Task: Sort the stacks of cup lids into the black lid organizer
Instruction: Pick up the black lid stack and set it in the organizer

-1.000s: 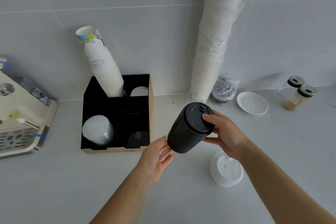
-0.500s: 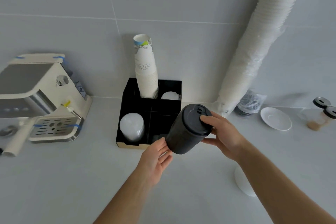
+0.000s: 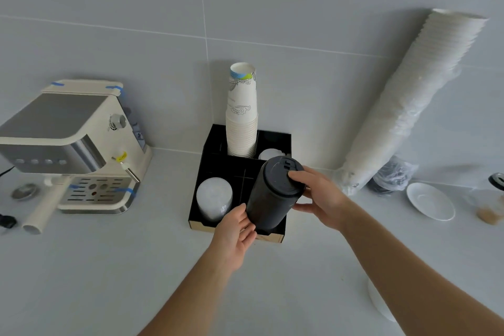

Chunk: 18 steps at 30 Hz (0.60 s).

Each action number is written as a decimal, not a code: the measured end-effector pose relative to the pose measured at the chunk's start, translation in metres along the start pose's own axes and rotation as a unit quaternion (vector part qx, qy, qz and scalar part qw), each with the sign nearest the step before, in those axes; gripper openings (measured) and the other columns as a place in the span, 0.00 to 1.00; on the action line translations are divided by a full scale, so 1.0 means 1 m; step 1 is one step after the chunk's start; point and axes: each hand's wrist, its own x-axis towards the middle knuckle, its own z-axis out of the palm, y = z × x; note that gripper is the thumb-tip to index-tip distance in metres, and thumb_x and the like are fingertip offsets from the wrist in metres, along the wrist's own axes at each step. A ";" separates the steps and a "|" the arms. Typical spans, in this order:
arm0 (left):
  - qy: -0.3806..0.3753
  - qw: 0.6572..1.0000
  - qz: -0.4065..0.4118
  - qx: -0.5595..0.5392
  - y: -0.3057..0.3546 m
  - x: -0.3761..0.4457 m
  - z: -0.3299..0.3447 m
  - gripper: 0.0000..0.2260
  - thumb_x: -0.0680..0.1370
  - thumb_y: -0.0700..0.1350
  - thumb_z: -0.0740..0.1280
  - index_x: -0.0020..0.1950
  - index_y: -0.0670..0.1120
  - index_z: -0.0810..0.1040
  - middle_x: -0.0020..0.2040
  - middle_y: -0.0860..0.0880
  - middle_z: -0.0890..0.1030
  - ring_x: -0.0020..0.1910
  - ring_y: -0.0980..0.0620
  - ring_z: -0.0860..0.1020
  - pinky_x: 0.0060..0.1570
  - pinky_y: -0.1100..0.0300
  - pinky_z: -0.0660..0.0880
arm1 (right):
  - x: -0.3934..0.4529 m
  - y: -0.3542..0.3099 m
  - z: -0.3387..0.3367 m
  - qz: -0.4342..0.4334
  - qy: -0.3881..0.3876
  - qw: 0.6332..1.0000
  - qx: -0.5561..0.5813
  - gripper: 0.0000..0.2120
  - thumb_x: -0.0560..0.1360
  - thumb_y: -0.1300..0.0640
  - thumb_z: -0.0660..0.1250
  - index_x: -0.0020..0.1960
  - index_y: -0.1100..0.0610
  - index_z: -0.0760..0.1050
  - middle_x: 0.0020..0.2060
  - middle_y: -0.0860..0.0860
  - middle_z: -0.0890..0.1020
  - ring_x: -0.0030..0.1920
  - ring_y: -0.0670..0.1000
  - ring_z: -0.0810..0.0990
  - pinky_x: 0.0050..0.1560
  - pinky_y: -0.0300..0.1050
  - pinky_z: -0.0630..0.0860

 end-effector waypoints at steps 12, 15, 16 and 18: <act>0.028 0.999 -0.033 0.012 -0.001 0.038 0.007 0.23 0.80 0.47 0.64 0.72 0.38 0.69 0.71 0.39 0.72 0.71 0.41 0.70 0.72 0.47 0.67 | 0.040 0.008 -0.002 0.029 -0.011 0.999 -0.034 0.11 0.79 0.54 0.66 0.60 0.47 0.80 0.54 0.46 0.85 0.56 0.49 0.81 0.61 0.55 0.76; 0.034 0.998 -0.046 0.013 0.000 0.045 0.010 0.26 0.79 0.49 0.65 0.74 0.39 0.66 0.73 0.39 0.70 0.72 0.41 0.69 0.73 0.47 0.65 | 0.049 0.014 -0.003 0.037 -0.008 0.999 -0.033 0.12 0.79 0.54 0.66 0.61 0.48 0.80 0.55 0.47 0.85 0.56 0.49 0.81 0.59 0.51 0.76; 0.035 0.998 -0.048 0.015 0.000 0.048 0.011 0.26 0.79 0.50 0.65 0.75 0.40 0.66 0.73 0.39 0.70 0.73 0.41 0.68 0.73 0.47 0.65 | 0.051 0.016 -0.003 0.040 -0.006 0.999 -0.032 0.12 0.79 0.54 0.66 0.62 0.49 0.80 0.55 0.48 0.85 0.56 0.49 0.81 0.59 0.50 0.76; 0.039 0.998 -0.050 0.022 0.001 0.050 0.012 0.27 0.80 0.50 0.64 0.75 0.40 0.65 0.74 0.39 0.68 0.73 0.41 0.67 0.73 0.47 0.64 | 0.056 0.020 -0.005 0.045 -0.002 0.999 -0.031 0.13 0.79 0.54 0.66 0.63 0.50 0.79 0.57 0.48 0.85 0.58 0.50 0.81 0.59 0.48 0.75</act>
